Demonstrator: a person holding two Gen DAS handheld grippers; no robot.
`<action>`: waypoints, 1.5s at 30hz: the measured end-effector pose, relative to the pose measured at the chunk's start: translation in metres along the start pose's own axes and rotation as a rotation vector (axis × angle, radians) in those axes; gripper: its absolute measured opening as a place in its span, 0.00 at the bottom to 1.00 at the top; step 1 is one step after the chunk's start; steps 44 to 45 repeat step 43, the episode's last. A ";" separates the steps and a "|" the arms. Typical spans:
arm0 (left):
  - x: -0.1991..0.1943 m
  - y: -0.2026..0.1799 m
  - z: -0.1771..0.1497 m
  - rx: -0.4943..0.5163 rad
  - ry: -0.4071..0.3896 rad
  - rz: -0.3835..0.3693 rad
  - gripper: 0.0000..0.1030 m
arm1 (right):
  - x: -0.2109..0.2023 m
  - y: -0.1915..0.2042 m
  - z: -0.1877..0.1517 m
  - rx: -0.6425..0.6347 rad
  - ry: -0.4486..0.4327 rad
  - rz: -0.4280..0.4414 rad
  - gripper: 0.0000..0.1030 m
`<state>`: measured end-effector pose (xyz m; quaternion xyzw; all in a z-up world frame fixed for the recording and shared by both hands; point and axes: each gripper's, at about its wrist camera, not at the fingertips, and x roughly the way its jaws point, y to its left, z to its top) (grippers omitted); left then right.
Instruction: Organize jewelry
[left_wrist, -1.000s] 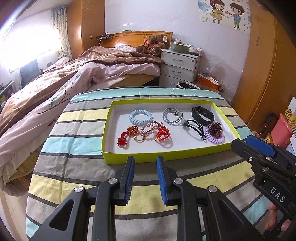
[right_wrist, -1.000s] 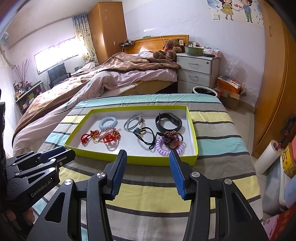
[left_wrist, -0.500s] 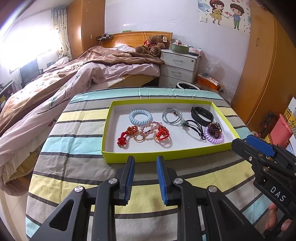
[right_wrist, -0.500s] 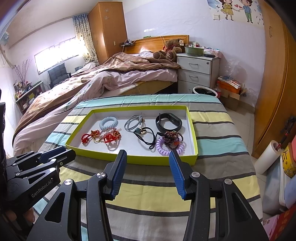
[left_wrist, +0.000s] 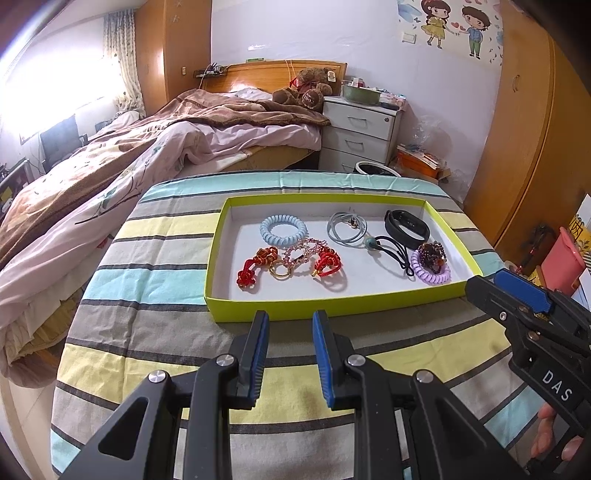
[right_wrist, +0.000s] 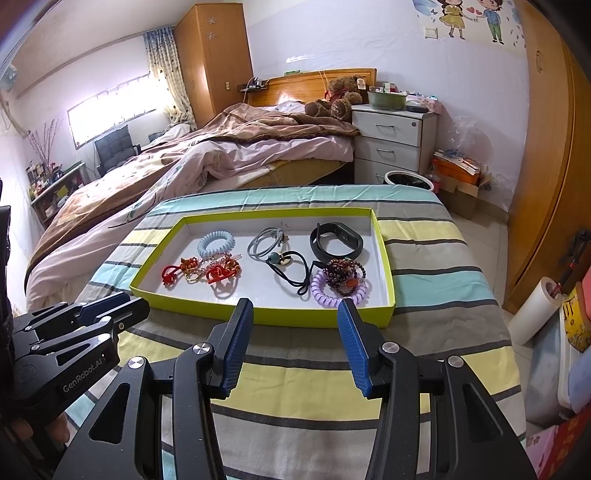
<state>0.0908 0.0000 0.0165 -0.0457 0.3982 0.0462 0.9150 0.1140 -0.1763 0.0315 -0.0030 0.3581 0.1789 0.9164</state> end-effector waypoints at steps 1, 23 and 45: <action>0.000 0.000 0.000 0.000 0.002 0.000 0.23 | 0.000 0.000 0.000 -0.001 -0.001 -0.002 0.47; -0.002 0.000 -0.002 0.006 -0.007 0.001 0.23 | 0.001 0.000 -0.004 0.006 0.005 -0.002 0.47; 0.000 0.003 -0.001 -0.011 0.003 0.003 0.23 | 0.002 0.002 -0.004 0.016 0.003 -0.004 0.47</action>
